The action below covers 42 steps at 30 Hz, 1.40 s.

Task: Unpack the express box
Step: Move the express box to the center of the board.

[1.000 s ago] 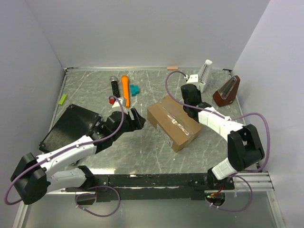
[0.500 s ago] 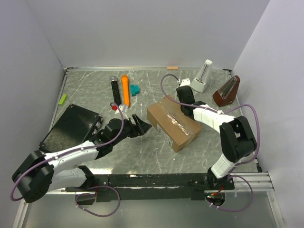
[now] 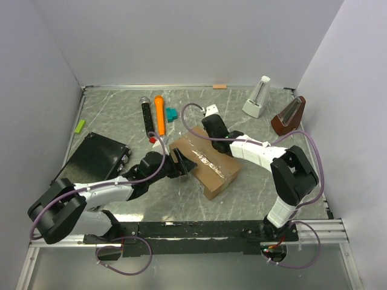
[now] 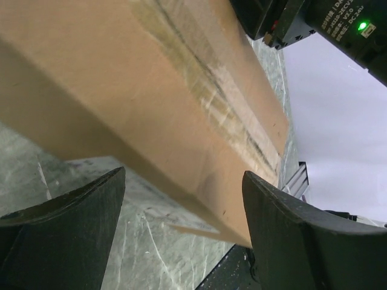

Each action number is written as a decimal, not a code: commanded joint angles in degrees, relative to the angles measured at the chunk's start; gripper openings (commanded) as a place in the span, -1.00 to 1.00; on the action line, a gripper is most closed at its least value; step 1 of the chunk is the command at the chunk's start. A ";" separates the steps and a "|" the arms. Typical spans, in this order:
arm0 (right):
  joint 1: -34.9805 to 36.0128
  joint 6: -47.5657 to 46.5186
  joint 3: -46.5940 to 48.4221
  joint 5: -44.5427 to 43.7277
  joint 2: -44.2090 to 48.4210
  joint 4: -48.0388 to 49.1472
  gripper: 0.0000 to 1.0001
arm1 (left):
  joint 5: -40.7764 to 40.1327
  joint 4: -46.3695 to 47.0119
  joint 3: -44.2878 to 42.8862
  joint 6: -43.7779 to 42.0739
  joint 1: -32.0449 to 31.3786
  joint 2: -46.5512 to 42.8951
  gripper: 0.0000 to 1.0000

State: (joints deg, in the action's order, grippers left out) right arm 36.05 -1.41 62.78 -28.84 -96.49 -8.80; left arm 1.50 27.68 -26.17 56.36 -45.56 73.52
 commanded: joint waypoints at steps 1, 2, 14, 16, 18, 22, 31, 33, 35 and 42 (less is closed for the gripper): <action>3.49 3.87 2.26 -0.07 -0.28 -5.35 -1.00 | 0.00 2.55 0.59 2.09 0.12 -2.05 0.62; 4.72 3.96 1.65 -0.34 0.24 -4.83 -1.00 | -0.18 2.38 1.47 2.26 0.12 -3.10 0.61; 15.18 12.56 3.04 -3.77 2.27 -12.81 -1.00 | -3.95 -8.24 8.15 3.23 -1.81 -16.81 0.58; 16.50 14.23 3.22 -3.94 2.79 -14.49 -1.00 | -5.18 -10.27 9.47 3.67 -1.99 -19.71 0.57; 17.47 15.55 3.48 -3.51 3.23 -16.42 -1.00 | -6.59 -12.20 10.44 4.11 -1.99 -22.44 0.57; 18.17 17.14 3.49 -2.27 4.02 -18.27 -1.00 | -8.61 -17.03 11.15 3.94 -1.99 -27.63 0.59; 17.12 15.21 4.89 -7.89 11.13 -18.45 -1.00 | -12.74 -32.76 3.25 -1.41 -1.99 -36.85 0.61; 16.68 14.25 6.03 -9.91 13.68 -18.27 -1.00 | -14.67 -36.37 0.70 -2.91 -1.99 -38.88 0.63; 16.77 13.28 6.30 -10.89 16.84 -16.53 -1.00 | -17.13 -39.01 -1.07 -4.32 -1.99 -41.34 0.65; 16.77 9.85 -9.94 6.84 33.02 14.13 -1.00 | -27.94 -38.94 -1.42 -6.70 -1.90 -41.09 0.65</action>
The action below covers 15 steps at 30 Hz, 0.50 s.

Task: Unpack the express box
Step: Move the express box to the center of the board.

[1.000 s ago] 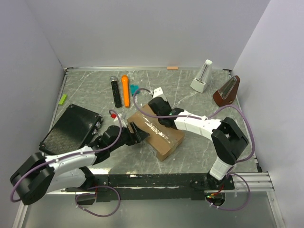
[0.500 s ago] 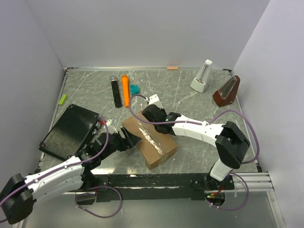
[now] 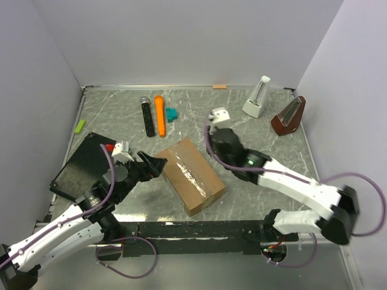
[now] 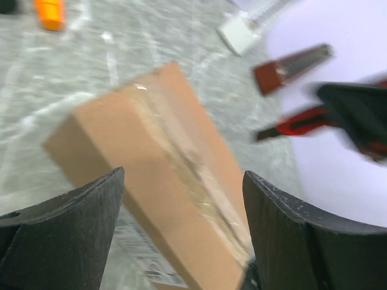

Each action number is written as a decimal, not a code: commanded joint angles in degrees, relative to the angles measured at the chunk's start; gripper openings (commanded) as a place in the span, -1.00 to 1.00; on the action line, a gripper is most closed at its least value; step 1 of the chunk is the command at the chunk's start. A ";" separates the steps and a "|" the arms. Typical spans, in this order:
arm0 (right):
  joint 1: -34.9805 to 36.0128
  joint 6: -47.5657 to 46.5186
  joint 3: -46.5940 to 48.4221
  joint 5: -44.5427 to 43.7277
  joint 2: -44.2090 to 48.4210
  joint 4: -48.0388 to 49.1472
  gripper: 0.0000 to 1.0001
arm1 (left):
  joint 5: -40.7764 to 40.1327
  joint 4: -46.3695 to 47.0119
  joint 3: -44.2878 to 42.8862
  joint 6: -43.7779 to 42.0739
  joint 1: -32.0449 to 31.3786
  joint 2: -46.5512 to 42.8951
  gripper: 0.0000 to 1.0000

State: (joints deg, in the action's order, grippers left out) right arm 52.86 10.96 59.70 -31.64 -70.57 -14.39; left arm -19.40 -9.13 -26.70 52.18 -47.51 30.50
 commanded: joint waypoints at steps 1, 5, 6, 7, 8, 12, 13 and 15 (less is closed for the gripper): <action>0.05 -2.44 -7.84 11.14 7.46 22.80 -1.00 | -7.49 -1.69 -0.90 -2.96 0.05 2.89 0.62; 0.14 -3.84 -13.72 15.02 8.78 36.24 -1.00 | -11.17 -3.43 -3.18 -3.23 0.22 9.03 0.50; 0.14 -4.28 -14.78 15.98 8.78 39.06 -1.00 | -12.23 -4.49 -3.97 -2.88 0.22 10.79 0.47; 0.22 -4.89 -16.10 17.04 8.52 42.83 -1.00 | -12.94 -5.11 -4.67 -3.40 0.13 11.85 0.46; 0.40 -5.94 -17.85 18.27 8.08 46.26 -1.00 | -13.21 -4.85 -5.11 -4.27 0.22 12.82 0.43; 1.10 -8.94 -19.45 17.93 4.31 57.89 -1.00 | -14.35 -4.41 -6.43 -6.65 0.13 16.25 0.40; 1.19 -9.37 -19.01 17.93 3.25 58.94 -1.00 | -14.61 -4.41 -6.78 -6.83 0.13 17.21 0.41; 1.54 -10.34 -18.75 17.75 1.23 62.97 -1.00 | -14.53 -4.23 -7.23 -7.01 0.22 18.36 0.41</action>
State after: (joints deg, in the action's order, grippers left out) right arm 53.56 4.01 39.59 -15.31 -66.98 31.18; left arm -31.27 -14.31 -30.87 47.40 -47.44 47.07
